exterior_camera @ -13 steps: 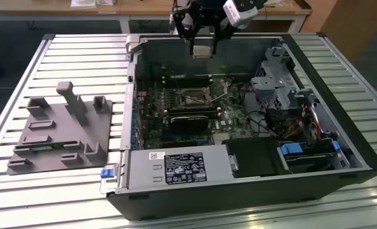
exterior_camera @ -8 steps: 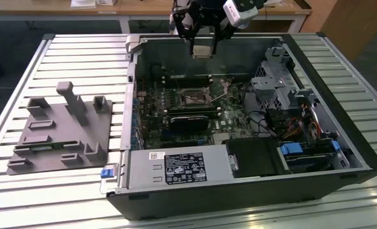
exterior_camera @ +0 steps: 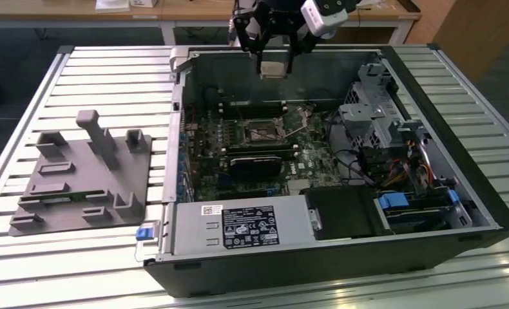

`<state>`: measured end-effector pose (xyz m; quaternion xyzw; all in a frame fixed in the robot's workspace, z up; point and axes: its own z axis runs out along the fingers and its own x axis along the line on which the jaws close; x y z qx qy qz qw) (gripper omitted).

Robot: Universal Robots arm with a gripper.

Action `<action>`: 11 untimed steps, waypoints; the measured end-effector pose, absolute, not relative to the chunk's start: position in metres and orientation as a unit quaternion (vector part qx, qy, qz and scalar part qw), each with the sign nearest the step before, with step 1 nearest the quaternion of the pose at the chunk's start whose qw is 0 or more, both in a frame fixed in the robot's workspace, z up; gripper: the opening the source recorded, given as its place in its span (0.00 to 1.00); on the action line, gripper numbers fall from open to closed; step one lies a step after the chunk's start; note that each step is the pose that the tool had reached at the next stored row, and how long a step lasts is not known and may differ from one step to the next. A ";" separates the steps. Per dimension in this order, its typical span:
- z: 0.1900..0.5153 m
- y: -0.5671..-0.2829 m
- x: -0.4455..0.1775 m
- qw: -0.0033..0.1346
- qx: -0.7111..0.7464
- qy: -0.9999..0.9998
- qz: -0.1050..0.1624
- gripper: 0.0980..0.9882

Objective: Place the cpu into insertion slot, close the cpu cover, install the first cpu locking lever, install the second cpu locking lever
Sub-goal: 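Place the cpu into insertion slot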

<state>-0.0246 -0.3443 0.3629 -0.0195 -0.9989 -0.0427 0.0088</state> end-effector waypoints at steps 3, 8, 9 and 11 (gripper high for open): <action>0.363 -0.344 -0.025 0.008 -0.034 -0.999 -0.041 0.50; 0.363 -0.344 -0.025 0.007 -0.066 -0.997 -0.041 0.50; 0.363 -0.344 -0.025 0.007 -0.072 -0.997 -0.041 0.50; 0.363 -0.344 -0.025 0.006 -0.083 -0.996 -0.041 0.50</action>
